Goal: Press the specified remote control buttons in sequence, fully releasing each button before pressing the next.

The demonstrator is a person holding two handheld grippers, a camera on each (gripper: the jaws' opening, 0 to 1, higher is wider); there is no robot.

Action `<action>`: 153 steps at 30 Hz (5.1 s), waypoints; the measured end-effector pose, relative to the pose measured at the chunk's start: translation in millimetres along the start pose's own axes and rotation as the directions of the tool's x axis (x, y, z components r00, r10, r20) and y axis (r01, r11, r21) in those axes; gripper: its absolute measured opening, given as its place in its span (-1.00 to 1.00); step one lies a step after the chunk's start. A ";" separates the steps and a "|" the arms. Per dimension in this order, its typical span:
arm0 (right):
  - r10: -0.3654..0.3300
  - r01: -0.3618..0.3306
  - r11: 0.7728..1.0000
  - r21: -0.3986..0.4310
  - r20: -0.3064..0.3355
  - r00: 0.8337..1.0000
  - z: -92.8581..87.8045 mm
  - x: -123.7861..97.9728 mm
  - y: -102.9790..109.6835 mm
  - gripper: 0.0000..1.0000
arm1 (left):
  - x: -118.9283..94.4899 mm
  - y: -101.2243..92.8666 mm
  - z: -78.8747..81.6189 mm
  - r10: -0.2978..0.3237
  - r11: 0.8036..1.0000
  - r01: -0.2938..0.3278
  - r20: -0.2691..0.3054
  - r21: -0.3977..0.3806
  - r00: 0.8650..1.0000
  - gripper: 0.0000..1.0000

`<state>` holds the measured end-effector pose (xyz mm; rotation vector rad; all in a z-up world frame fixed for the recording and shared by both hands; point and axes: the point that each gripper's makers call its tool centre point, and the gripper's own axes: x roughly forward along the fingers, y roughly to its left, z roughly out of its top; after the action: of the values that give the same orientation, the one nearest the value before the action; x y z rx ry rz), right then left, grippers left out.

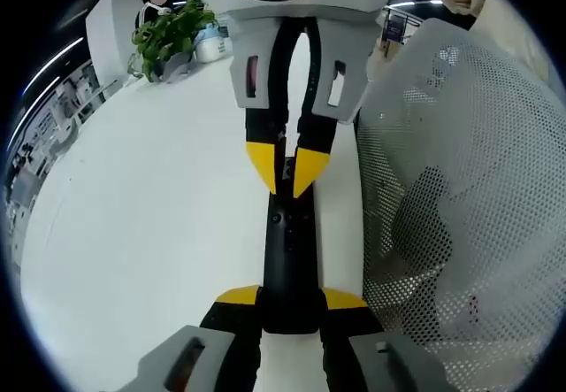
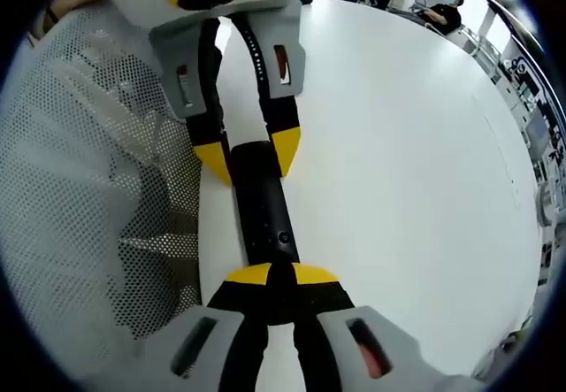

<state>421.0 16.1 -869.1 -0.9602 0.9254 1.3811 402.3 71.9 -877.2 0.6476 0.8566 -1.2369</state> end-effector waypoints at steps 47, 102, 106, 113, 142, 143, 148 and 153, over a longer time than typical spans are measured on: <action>0.028 -0.031 0.995 0.095 0.031 0.999 2.1 0.8 3.7 -0.92 | -1.0 -0.6 0.0 -0.008 1.000 0.008 0.002 0.002 1.000 -0.51; 0.010 -0.019 0.993 0.119 0.075 0.997 11.4 3.7 4.0 -0.97 | -0.7 -0.1 0.5 -0.004 1.000 0.004 0.012 -0.010 1.000 -0.51; 0.015 -0.025 0.992 0.122 0.079 0.997 10.5 2.1 8.0 -0.90 | -1.1 -0.5 0.4 -0.003 1.000 0.003 0.011 -0.010 1.000 -0.51; 0.012 -0.015 0.997 0.081 0.041 0.999 1.3 -0.4 9.6 -0.90 | -1.1 -0.7 0.7 -0.005 1.000 0.005 0.011 -0.008 1.000 -0.51; -0.030 0.012 0.984 0.176 0.099 0.995 1.6 0.3 8.9 -0.91 | -0.5 -0.7 0.3 -0.002 1.000 0.002 0.004 -0.002 1.000 -0.51; -0.032 0.013 0.983 0.182 0.101 0.994 1.7 0.3 9.0 -0.92 | -0.5 -0.7 0.3 -0.001 1.000 0.001 0.005 -0.003 1.000 -0.51; -0.037 0.018 0.982 0.189 0.099 0.994 2.4 0.3 9.2 -0.92 | -0.8 -0.9 0.3 0.000 1.000 0.000 0.001 0.001 1.000 -0.51; -0.040 0.022 0.980 0.198 0.089 0.995 2.8 0.1 8.0 -0.94 | -0.9 -0.8 0.4 -0.002 1.000 0.002 0.000 0.003 1.000 -0.51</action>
<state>413.0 18.5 -868.3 -0.7519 0.9542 1.2706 401.5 71.8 -876.2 0.6500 0.8555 -1.2399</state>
